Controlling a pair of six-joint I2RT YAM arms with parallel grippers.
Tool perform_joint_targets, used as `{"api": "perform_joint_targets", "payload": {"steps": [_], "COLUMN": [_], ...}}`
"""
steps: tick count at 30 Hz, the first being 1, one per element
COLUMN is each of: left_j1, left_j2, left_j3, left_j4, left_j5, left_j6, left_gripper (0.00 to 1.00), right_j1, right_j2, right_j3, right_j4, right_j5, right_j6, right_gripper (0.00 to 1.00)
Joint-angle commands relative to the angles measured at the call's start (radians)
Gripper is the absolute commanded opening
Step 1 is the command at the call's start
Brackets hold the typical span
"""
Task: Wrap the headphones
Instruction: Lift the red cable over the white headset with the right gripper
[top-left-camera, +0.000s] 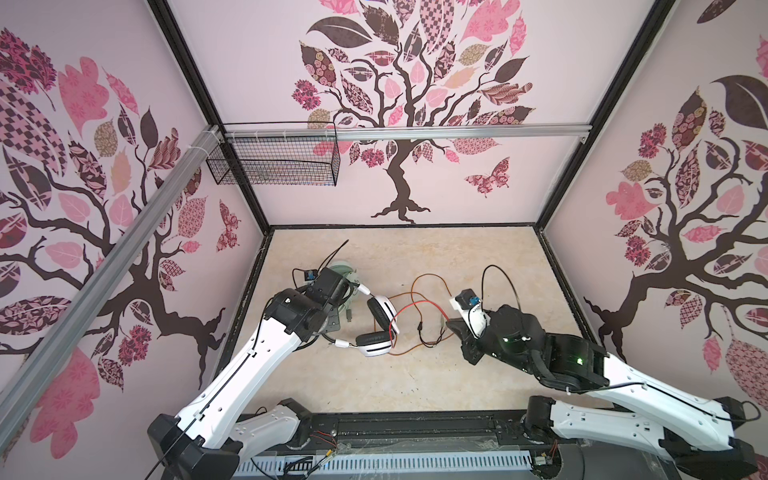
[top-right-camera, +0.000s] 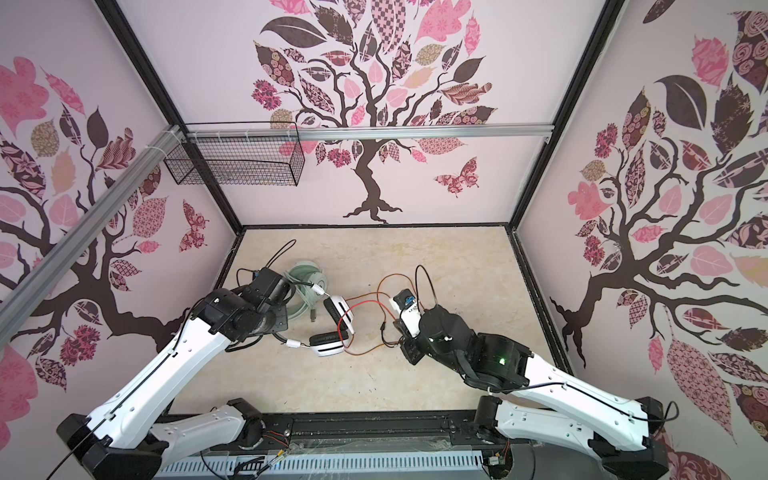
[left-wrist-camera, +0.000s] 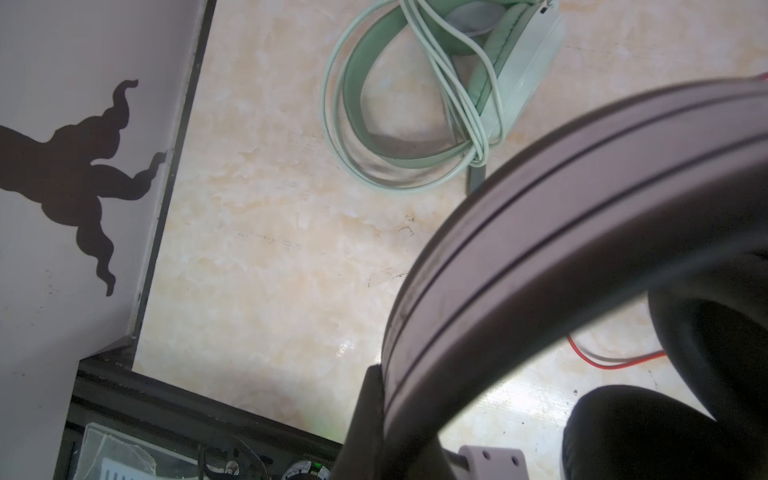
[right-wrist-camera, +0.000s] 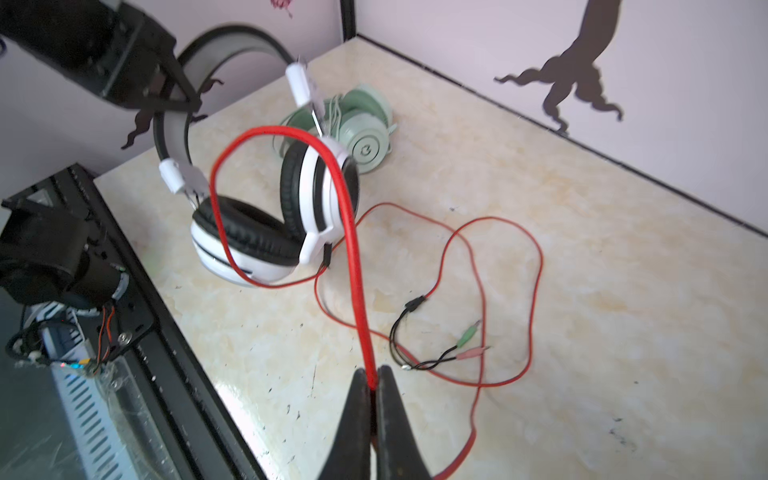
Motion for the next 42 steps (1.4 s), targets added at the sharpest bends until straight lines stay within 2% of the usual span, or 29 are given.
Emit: {"api": "perform_joint_targets", "payload": {"steps": [1, 9, 14, 20, 24, 27, 34, 42], "left_j1": [-0.009, -0.089, -0.106, -0.167, -0.209, -0.225, -0.226, -0.234], "left_j2": [-0.019, -0.011, -0.008, -0.048, -0.084, -0.092, -0.09, -0.094], "left_j3": [-0.035, -0.026, -0.024, -0.05, -0.076, -0.085, -0.104, -0.129], "left_j4": [0.078, 0.103, 0.109, 0.163, 0.209, 0.218, 0.225, 0.276], "left_j5": [0.027, 0.075, 0.121, 0.218, 0.307, 0.324, 0.34, 0.424], "left_j6": [0.015, -0.022, -0.033, 0.005, 0.015, 0.011, 0.0, 0.016], "left_gripper": [0.0, 0.0, 0.0, 0.0, 0.0, 0.0, 0.0, 0.0], "right_j1": [0.003, 0.002, 0.003, -0.003, -0.071, -0.122, -0.139, -0.229], "right_j2": [0.024, 0.121, 0.152, 0.226, 0.28, 0.304, 0.335, 0.416], "right_j3": [0.097, 0.149, 0.16, 0.171, 0.194, 0.206, 0.227, 0.334], "right_j4": [-0.056, -0.005, 0.026, 0.066, 0.092, 0.112, 0.125, 0.102], "right_j5": [0.094, 0.035, 0.015, 0.071, 0.016, -0.035, 0.005, 0.005], "right_j6": [-0.051, -0.069, -0.075, -0.114, -0.111, -0.114, -0.119, -0.163], "right_gripper": [0.0, 0.0, 0.0, 0.0, 0.0, 0.0, 0.0, 0.0]}}
